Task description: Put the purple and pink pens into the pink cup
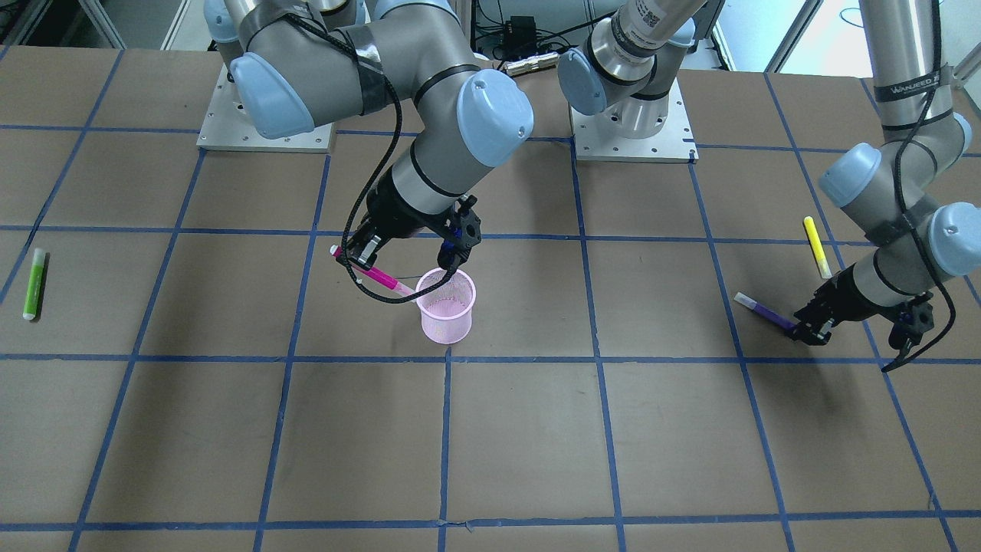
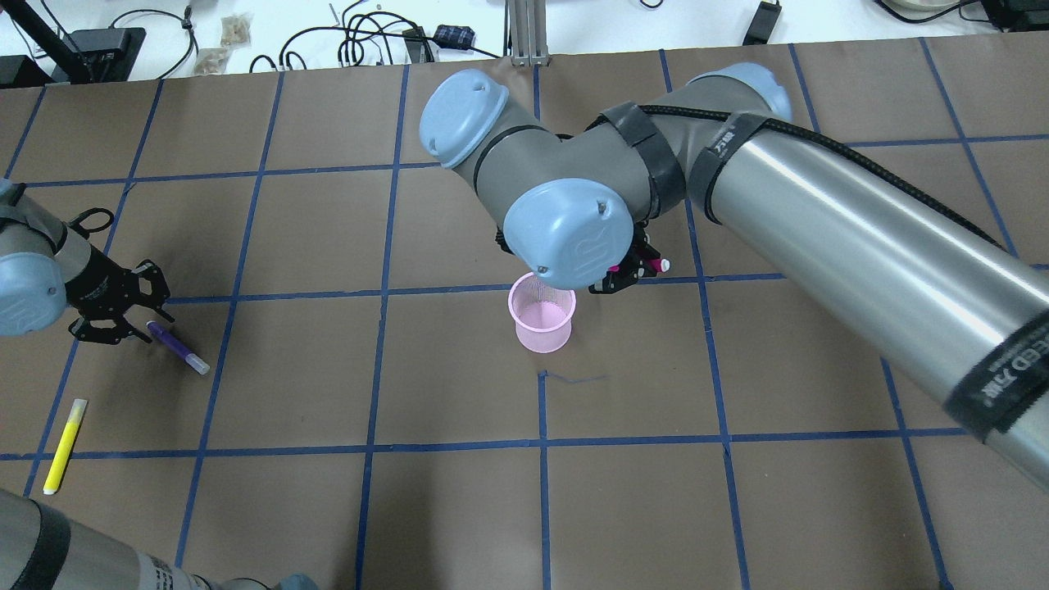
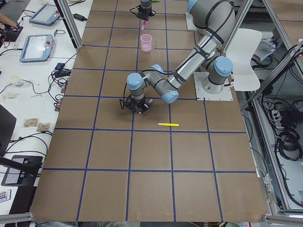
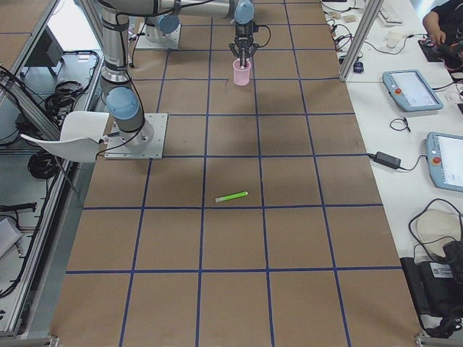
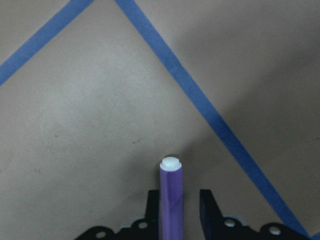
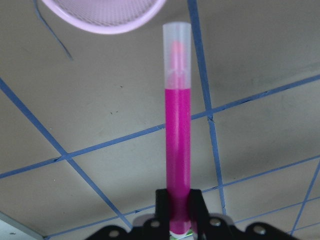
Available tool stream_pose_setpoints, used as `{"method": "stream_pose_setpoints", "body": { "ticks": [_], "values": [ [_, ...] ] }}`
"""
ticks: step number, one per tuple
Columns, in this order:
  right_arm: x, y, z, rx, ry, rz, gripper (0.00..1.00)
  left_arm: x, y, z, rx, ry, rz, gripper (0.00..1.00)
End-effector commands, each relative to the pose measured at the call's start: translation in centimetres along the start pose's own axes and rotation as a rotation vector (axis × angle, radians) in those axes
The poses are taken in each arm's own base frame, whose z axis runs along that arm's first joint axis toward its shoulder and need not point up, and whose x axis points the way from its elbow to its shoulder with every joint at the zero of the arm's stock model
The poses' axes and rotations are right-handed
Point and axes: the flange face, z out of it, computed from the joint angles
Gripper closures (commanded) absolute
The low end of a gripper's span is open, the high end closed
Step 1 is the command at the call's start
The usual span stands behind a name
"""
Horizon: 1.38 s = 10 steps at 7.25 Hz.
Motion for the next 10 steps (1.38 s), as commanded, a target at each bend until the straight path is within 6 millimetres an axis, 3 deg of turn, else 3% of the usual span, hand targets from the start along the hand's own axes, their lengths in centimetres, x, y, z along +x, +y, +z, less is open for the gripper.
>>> {"method": "stream_pose_setpoints", "body": {
  "ticks": [1,3,5,6,7,8,10],
  "values": [
    [-3.2,-3.7,0.0,-0.020,0.021,-0.066,1.00,0.0,-0.3,0.5,-0.008,-0.005,0.000,0.46],
    [-4.1,-5.0,0.4,-0.031,0.023,-0.084,1.00,0.0,-0.3,1.1,-0.020,-0.002,0.000,0.53],
    [-4.8,-5.4,-0.2,-0.039,0.058,-0.097,1.00,0.1,-0.3,1.3,-0.026,0.001,-0.001,0.73],
    [-4.8,-5.5,-0.1,-0.044,0.064,-0.099,1.00,0.0,-0.2,1.4,-0.029,-0.003,-0.001,0.90],
    [-4.8,-5.6,-0.2,-0.041,0.066,-0.099,0.94,0.0,-0.2,1.3,-0.028,-0.001,-0.001,0.93],
    [-4.4,-5.9,-0.6,-0.034,0.069,-0.094,0.75,0.0,-0.2,1.0,-0.022,0.001,-0.001,0.94],
    [-4.0,-8.5,-2.3,-0.019,0.094,-0.113,0.52,0.7,0.4,-0.1,-0.015,-0.001,0.011,0.95]
  ]
}}
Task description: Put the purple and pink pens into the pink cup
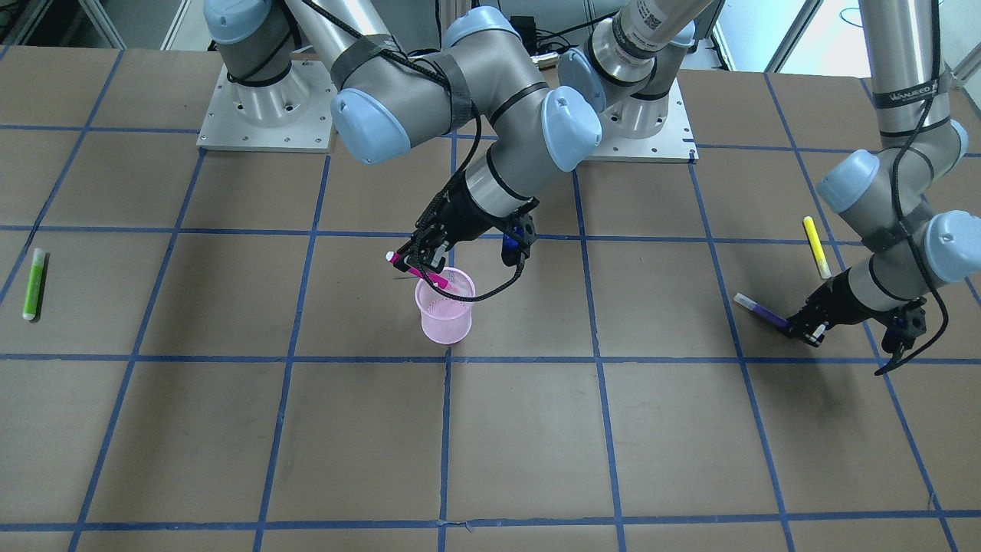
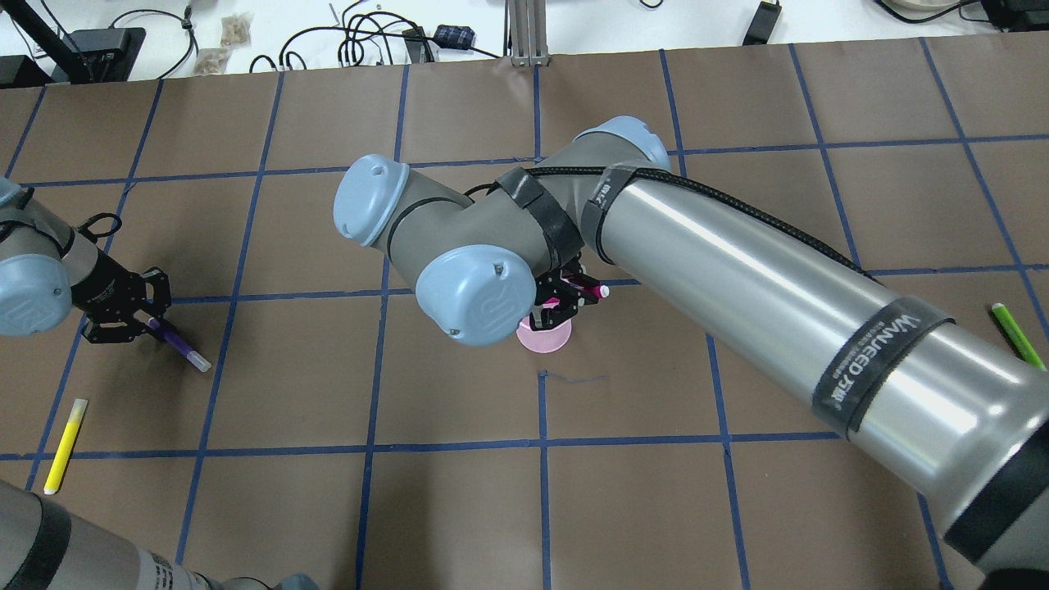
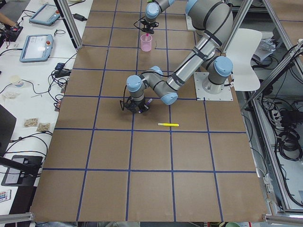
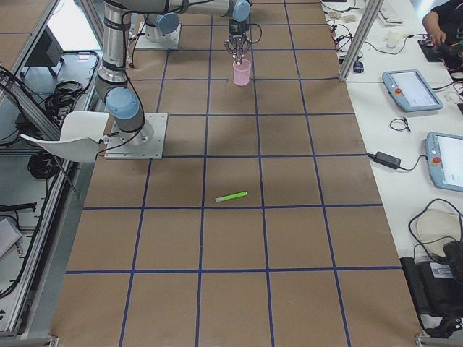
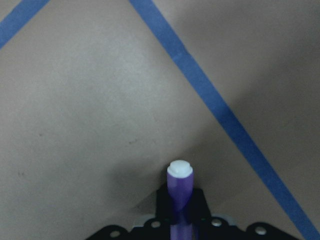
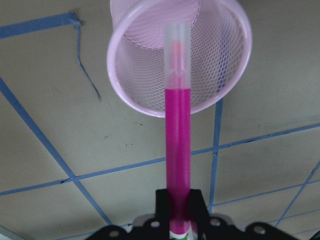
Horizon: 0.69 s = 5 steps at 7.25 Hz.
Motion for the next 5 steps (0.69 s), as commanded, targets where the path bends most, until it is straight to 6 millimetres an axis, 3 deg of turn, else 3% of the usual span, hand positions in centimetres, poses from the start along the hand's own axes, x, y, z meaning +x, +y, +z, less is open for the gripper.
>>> {"method": "stream_pose_setpoints", "body": {
  "ticks": [1,3,4,5],
  "values": [
    [0.3,-1.6,-0.7,0.004,0.010,-0.017,0.38,0.4,0.5,-1.4,0.009,-0.003,0.008,0.96],
    [0.3,-1.1,-0.9,-0.004,0.005,-0.029,0.06,1.0,1.2,-4.7,0.024,0.000,0.023,0.96],
    [1.9,0.9,-0.8,0.003,-0.009,0.004,0.05,1.6,2.1,-6.1,0.048,0.006,0.036,0.96],
    [4.5,5.0,-0.5,0.022,-0.033,0.078,0.02,3.0,3.8,-7.7,0.056,0.008,0.058,0.96]
  ]
}}
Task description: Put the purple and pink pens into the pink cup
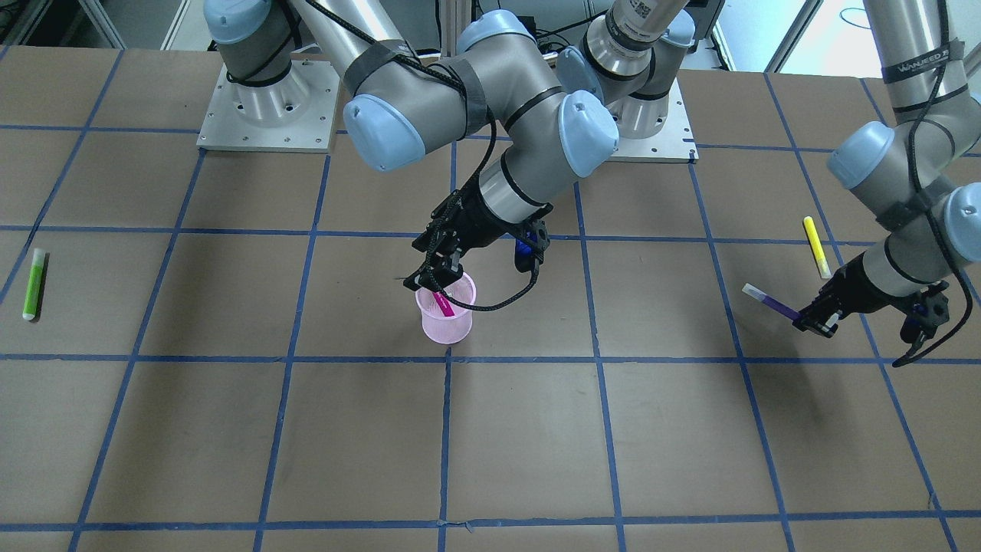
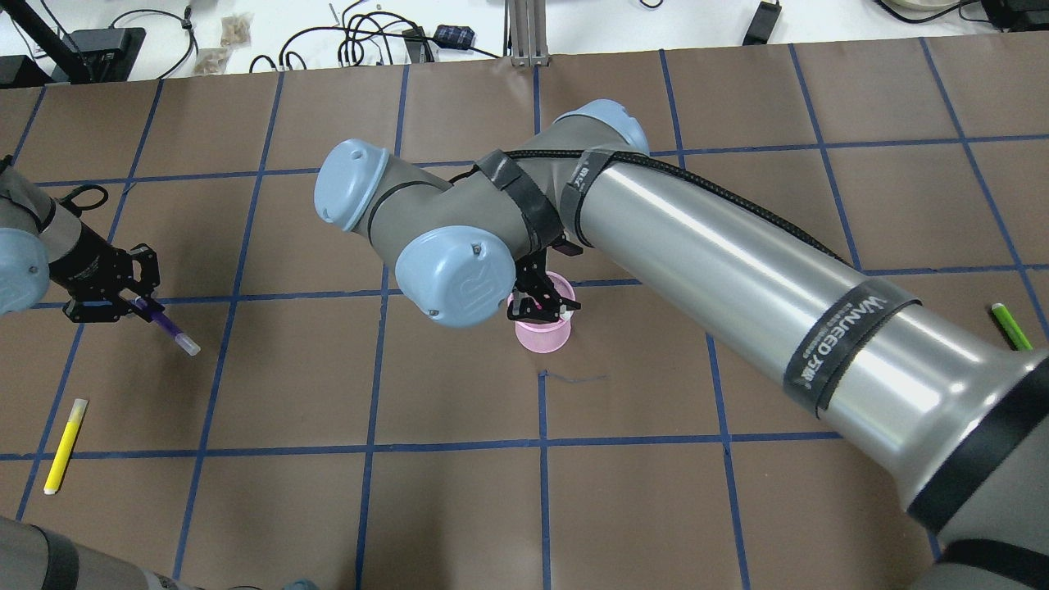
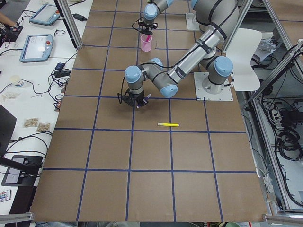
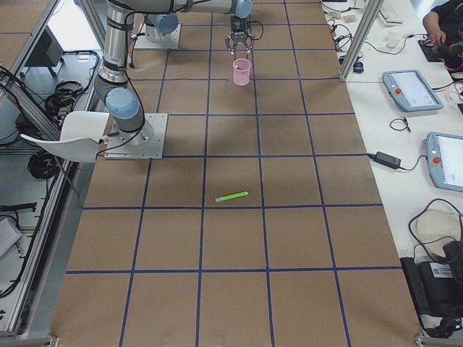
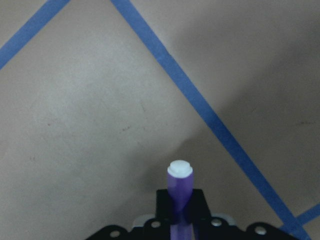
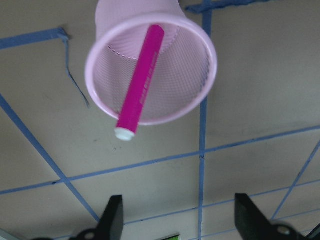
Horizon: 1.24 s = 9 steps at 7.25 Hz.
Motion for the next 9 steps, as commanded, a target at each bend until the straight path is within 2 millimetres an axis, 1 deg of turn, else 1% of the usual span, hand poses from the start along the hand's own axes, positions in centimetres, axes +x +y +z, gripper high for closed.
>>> {"method": "stream_pose_setpoints", "body": {
  "ticks": [1,2,3,4,5,6,7,8,9],
  "values": [
    [5.8,9.5,0.6,0.064,-0.079,0.170,0.00,2.6,3.2,-4.1,0.041,0.007,0.032,0.96],
    [8.5,15.6,1.6,0.133,-0.163,0.299,0.00,4.3,5.2,-6.2,0.079,0.017,0.024,0.96],
    [11.2,22.3,3.6,0.166,-0.218,0.432,0.00,6.9,8.3,-8.1,0.116,0.027,0.040,0.96],
    [12.3,27.3,5.0,0.227,-0.277,0.557,0.00,9.8,12.1,-9.5,0.145,0.043,0.025,0.96],
    [12.7,31.1,7.3,0.254,-0.351,0.720,0.00,12.5,15.9,-10.5,0.193,0.033,0.025,0.96],
    [12.8,32.1,7.7,0.321,-0.408,0.838,0.00,14.8,19.8,-11.6,0.242,0.037,0.026,0.96],
    [12.3,32.0,7.3,0.343,-0.443,0.952,0.00,16.9,24.1,-12.2,0.254,0.066,-0.008,0.96],
    [11.5,32.0,7.6,0.368,-0.503,1.052,0.00,19.3,28.2,-11.9,0.301,0.081,-0.014,0.96],
    [10.6,31.9,7.1,0.403,-0.529,1.143,0.00,21.4,32.6,-11.6,0.417,0.075,0.010,0.96]
  ]
}}
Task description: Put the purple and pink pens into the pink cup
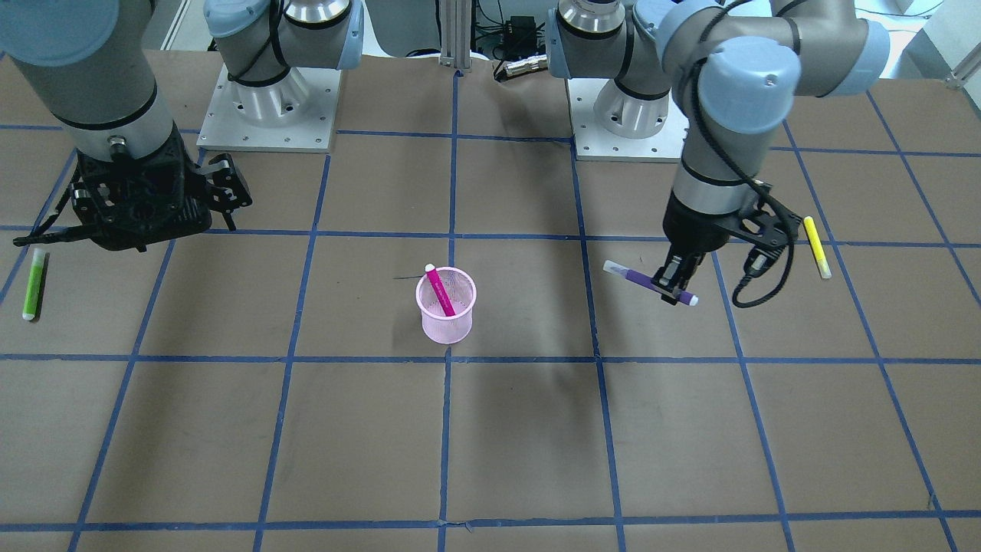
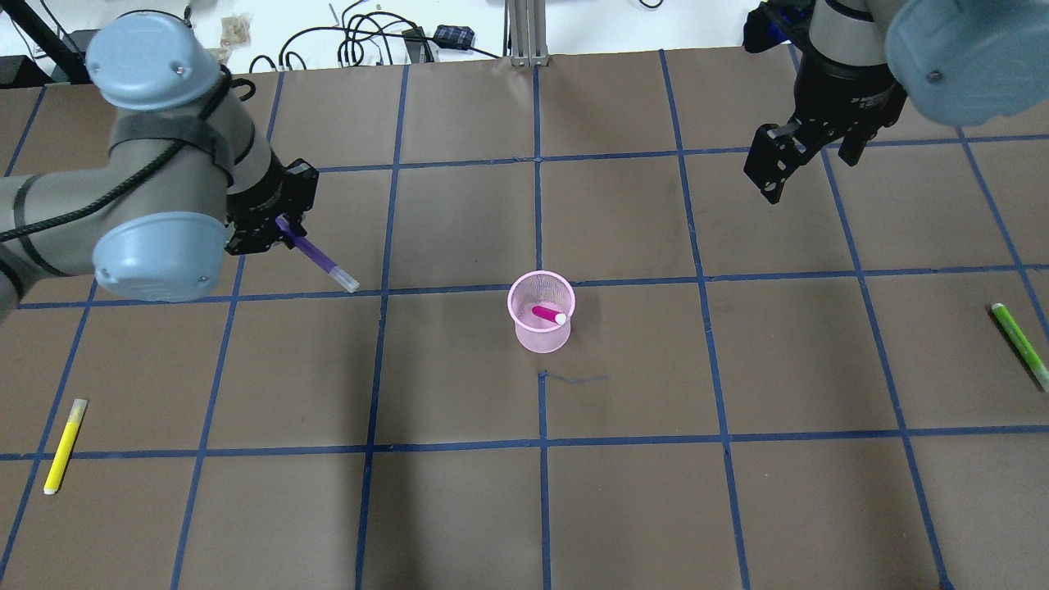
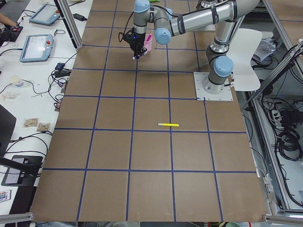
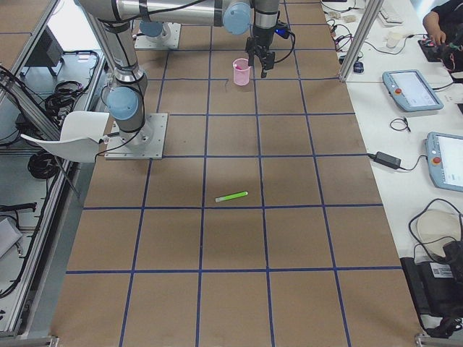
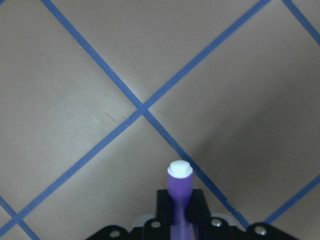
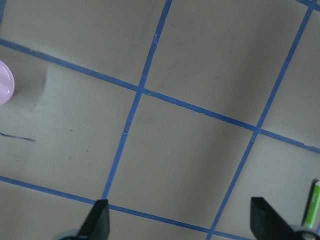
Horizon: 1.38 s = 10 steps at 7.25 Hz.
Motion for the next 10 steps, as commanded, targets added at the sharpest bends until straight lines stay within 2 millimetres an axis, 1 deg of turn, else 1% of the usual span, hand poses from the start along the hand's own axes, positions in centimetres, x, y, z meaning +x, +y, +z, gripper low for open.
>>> {"method": "stream_pose_setpoints", "body": {
  "ticks": [1,2,3,4,5,6,7,8,9,10],
  "values": [
    [-1.5,1.4,0.2,0.068,-0.071,0.207,0.00,3.9,9.9,-2.6,0.164,0.018,0.025,0.96],
    [-1.6,1.2,0.9,0.072,-0.130,0.291,0.00,4.5,13.2,-3.3,0.212,0.023,0.008,0.96],
    [-1.4,1.2,0.5,0.086,-0.139,0.303,0.00,4.7,16.0,-4.3,0.278,0.032,0.008,0.96],
    [-1.3,1.3,0.3,0.088,-0.127,0.308,0.00,5.0,19.1,-4.6,0.338,0.035,0.032,0.96],
    [-1.3,1.7,0.0,0.090,-0.121,0.308,0.00,5.3,21.2,-4.0,0.384,0.026,0.031,0.96],
    [-1.1,2.7,-0.8,0.082,-0.037,0.312,0.00,5.8,22.5,-3.2,0.428,0.019,0.038,0.96],
    [-0.2,3.3,-1.5,0.071,0.078,0.315,0.00,6.7,24.3,-2.7,0.457,0.066,0.040,0.96],
    [-0.9,3.2,-1.8,0.088,0.031,0.344,0.00,7.2,26.4,-1.8,0.515,0.073,0.056,0.96],
    [-1.5,3.0,-1.9,0.101,-0.035,0.370,0.00,7.5,28.4,-1.5,0.572,0.069,0.101,0.96],
    [-1.6,3.3,-1.5,0.087,-0.036,0.369,0.00,7.4,29.5,-1.4,0.627,0.063,0.128,0.96]
  ]
}}
